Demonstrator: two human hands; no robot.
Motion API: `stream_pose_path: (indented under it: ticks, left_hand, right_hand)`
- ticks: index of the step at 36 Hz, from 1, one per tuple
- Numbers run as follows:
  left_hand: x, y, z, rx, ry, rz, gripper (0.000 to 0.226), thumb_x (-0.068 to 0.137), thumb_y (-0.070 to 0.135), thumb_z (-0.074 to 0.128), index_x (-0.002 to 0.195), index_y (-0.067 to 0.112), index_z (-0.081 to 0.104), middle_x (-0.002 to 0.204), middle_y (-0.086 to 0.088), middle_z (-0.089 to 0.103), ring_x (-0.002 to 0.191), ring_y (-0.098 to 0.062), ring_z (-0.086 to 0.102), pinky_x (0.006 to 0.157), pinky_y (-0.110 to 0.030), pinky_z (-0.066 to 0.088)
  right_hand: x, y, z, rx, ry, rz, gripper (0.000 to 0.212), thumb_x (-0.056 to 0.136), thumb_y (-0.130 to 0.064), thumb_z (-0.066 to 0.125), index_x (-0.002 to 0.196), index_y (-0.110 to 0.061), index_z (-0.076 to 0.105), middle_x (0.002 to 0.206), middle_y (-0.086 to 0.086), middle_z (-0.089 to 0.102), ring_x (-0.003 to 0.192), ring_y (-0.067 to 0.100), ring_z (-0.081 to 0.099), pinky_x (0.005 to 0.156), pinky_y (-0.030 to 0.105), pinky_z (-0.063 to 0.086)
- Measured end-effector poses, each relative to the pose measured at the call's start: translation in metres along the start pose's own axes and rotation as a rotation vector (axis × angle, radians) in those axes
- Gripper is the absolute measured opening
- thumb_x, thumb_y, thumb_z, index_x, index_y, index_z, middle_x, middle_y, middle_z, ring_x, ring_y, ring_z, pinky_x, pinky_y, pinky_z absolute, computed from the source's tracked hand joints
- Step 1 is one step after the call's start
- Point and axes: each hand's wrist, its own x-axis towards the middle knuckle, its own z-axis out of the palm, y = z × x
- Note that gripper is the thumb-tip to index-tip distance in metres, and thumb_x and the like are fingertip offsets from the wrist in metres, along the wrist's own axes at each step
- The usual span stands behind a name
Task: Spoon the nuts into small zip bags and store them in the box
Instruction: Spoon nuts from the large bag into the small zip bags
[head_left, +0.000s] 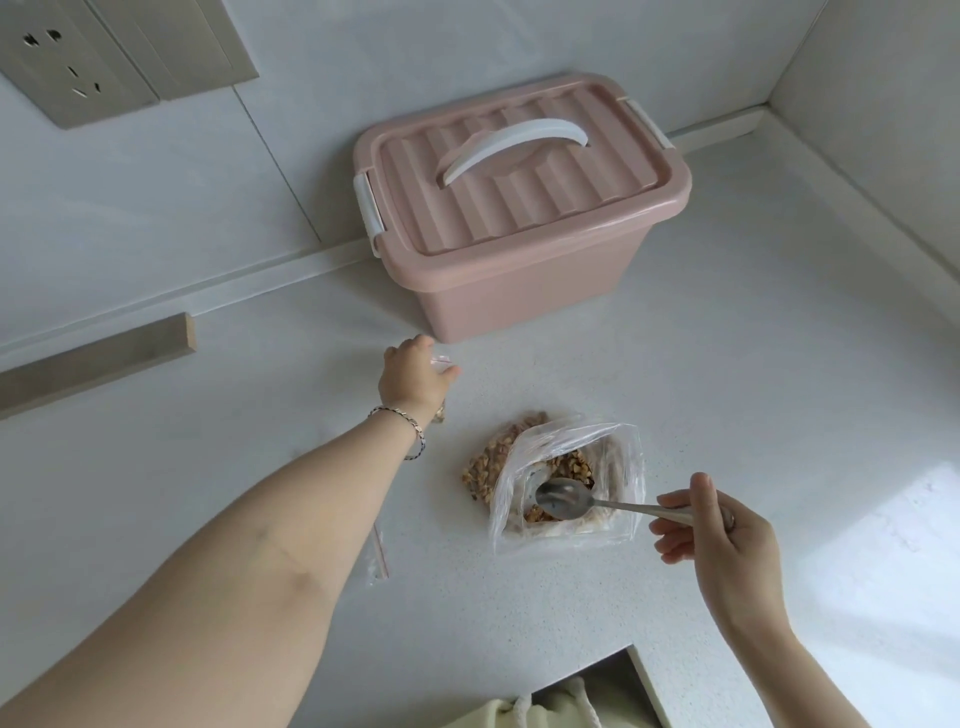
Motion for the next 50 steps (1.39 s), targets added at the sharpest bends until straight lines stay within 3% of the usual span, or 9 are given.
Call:
stream_pose_path:
  ticks: [10,16,21,28,34,37,41,46,50]
  left_hand:
    - [-0.018,-0.006,-0.005,-0.120,0.014,0.005,0.076,0.075,0.027,0.072,0.138,0.012,0.032,0.131,-0.014,0.043,0.123,-0.032,0.036,0.094,-0.037,0.038]
    - [-0.089,-0.066,-0.021,-0.166,0.095,-0.030,0.055,0.079,0.016,0.070,0.127,0.003,0.047,0.122,-0.018,0.051,0.113,-0.034,0.047,0.101,-0.039,0.035]
    - [-0.155,-0.128,-0.031,0.064,0.063,0.087,0.041,0.064,0.005,0.080,0.101,0.003,0.064,0.098,-0.015,0.065,0.093,-0.037,0.060,0.084,-0.027,0.036]
    - [-0.183,-0.148,-0.017,0.375,-0.076,0.143,0.068,0.027,0.021,0.093,0.088,0.009,0.065,0.082,-0.009,0.067,0.067,-0.035,0.064,0.055,-0.036,0.054]
    - [-0.174,-0.139,-0.022,0.483,0.017,0.275,0.012,0.065,0.027,0.062,0.062,0.016,0.063,0.059,-0.002,0.058,0.052,-0.026,0.060,0.041,-0.028,0.046]
    - [-0.172,-0.135,-0.026,0.410,0.075,0.318,0.033,0.076,0.033,0.040,0.058,0.017,0.063,0.058,0.001,0.059,0.050,-0.025,0.059,0.042,-0.025,0.044]
    - [-0.173,-0.109,-0.038,0.242,0.148,0.325,0.039,0.085,0.032,0.038,0.076,0.011,0.070,0.071,-0.001,0.067,0.059,-0.026,0.063,0.052,-0.028,0.049]
    - [-0.179,-0.049,-0.055,-0.160,0.220,0.320,0.041,0.089,0.034,0.038,0.098,0.009,0.070,0.091,0.000,0.067,0.083,-0.019,0.062,0.073,-0.025,0.046]
    - [-0.181,-0.002,-0.063,-0.351,0.279,0.433,0.034,0.089,0.028,0.044,0.102,0.009,0.069,0.089,0.004,0.061,0.083,-0.010,0.058,0.077,-0.015,0.044]
  right_hand:
    - [0.004,-0.001,0.003,-0.034,-0.011,-0.012,0.037,0.095,-0.027,0.042,0.074,-0.007,0.066,0.058,0.011,0.066,0.046,0.017,0.060,0.045,0.020,0.050]
    - [0.001,-0.001,0.000,-0.063,-0.021,-0.045,0.038,0.095,-0.028,0.042,0.073,-0.008,0.066,0.058,0.010,0.067,0.047,0.019,0.060,0.046,0.019,0.050]
    - [-0.006,0.002,-0.004,-0.078,-0.016,-0.070,0.035,0.095,-0.026,0.044,0.073,-0.009,0.066,0.058,0.006,0.067,0.049,0.020,0.061,0.049,0.023,0.051]
    - [-0.016,0.008,-0.004,-0.072,0.006,-0.090,0.030,0.095,-0.022,0.046,0.077,-0.008,0.066,0.060,0.007,0.067,0.049,0.017,0.060,0.050,0.021,0.052]
    - [-0.024,0.001,-0.002,-0.104,0.021,-0.148,0.029,0.096,-0.021,0.043,0.075,-0.016,0.062,0.062,0.008,0.065,0.056,0.017,0.060,0.056,0.028,0.052]
    - [-0.028,-0.010,0.000,-0.134,0.010,-0.188,0.033,0.096,-0.022,0.039,0.072,-0.018,0.060,0.066,0.008,0.064,0.063,0.017,0.060,0.055,0.013,0.046]
    - [-0.030,-0.019,0.002,-0.193,-0.008,-0.347,0.039,0.085,-0.051,0.030,0.069,-0.027,0.057,0.075,-0.004,0.062,0.075,-0.002,0.059,0.062,0.004,0.040]
    - [-0.019,-0.035,0.014,-0.180,-0.091,-0.542,0.036,0.091,-0.047,0.030,0.068,-0.034,0.054,0.094,-0.015,0.052,0.094,-0.013,0.049,0.074,0.000,0.034]
    - [-0.012,-0.057,0.029,-0.071,-0.208,-0.544,0.044,0.090,-0.059,0.030,0.071,-0.028,0.054,0.063,-0.007,0.054,0.059,0.002,0.050,0.057,0.009,0.036]
